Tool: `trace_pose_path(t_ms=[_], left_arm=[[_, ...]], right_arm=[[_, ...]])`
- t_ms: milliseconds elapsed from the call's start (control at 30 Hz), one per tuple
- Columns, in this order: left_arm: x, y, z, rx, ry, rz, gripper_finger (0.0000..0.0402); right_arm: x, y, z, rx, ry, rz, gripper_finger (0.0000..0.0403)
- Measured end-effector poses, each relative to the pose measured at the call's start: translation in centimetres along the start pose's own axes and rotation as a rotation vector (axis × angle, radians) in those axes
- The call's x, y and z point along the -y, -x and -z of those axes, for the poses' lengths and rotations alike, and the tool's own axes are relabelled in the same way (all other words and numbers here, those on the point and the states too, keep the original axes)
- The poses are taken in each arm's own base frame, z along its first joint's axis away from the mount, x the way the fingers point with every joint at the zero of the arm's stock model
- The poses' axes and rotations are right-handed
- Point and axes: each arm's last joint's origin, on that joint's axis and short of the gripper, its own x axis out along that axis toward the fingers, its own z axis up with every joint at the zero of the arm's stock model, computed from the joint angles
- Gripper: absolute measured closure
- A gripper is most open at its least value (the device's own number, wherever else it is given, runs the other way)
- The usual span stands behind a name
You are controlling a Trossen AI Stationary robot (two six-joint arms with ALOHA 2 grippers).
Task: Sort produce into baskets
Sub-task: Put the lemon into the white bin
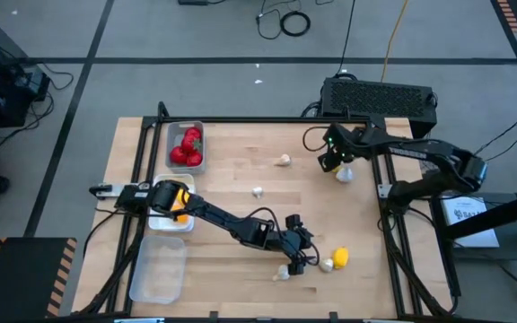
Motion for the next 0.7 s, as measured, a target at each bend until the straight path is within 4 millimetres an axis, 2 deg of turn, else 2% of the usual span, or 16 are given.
trace_pose_path(t_ms=[267, 400, 533, 700], left_arm=[[0.0, 0.0, 0.0, -0.005, -0.016, -0.001, 0.0070], [0.0, 0.0, 0.2, -0.023, -0.039, -0.004, 0.0070], [-0.1, 0.0, 0.4, -0.042, -0.044, -0.007, 0.0070], [-0.2, 0.2, 0.7, -0.092, -0.097, -0.014, 0.0070]], right_arm=[[0.1, -3.1, -0.6, -0.126, -0.006, 0.004, 0.0127], [-0.1, -4.5, -0.6, -0.173, -0.003, 0.026, 0.0104], [-0.4, -5.7, -0.6, -0.191, 0.008, 0.034, 0.0106], [-0.6, -6.1, -0.7, -0.191, 0.028, 0.013, 0.0141]])
